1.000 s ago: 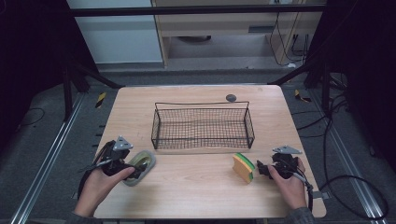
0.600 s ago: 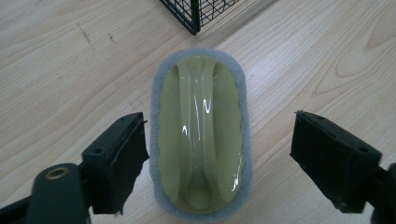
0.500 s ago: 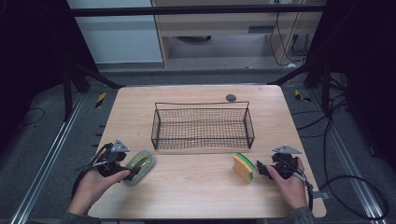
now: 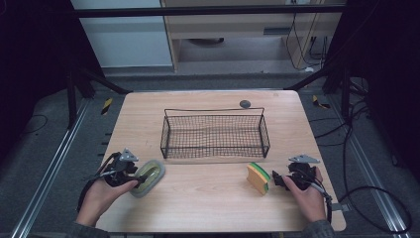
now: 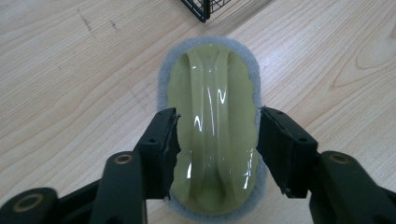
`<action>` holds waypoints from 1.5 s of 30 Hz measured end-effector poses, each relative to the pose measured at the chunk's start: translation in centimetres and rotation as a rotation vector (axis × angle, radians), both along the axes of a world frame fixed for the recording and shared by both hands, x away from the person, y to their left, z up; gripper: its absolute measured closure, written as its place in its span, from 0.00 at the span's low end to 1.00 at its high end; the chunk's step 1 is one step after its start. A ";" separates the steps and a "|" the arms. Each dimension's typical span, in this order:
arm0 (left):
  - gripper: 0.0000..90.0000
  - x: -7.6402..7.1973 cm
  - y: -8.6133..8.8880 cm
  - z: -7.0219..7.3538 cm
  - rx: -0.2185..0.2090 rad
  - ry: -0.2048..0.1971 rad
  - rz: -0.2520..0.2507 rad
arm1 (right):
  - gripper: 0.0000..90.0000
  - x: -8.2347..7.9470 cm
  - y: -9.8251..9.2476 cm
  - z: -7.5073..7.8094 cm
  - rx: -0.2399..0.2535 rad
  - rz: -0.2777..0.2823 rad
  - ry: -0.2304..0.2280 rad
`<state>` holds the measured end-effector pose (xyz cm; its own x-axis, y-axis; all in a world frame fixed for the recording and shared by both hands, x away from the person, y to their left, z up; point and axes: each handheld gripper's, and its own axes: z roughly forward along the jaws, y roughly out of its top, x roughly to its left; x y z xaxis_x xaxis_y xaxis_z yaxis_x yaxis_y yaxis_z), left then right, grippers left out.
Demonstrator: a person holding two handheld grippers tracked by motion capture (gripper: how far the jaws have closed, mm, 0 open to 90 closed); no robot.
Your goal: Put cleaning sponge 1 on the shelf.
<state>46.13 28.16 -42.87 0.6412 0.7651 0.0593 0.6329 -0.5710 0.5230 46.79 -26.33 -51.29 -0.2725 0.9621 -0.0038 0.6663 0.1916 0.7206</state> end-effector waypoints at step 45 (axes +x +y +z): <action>0.79 1.0 -1.8 0.5 0.055 0.053 -0.158 | 0.01 0.0 0.0 0.0 0.000 0.007 0.000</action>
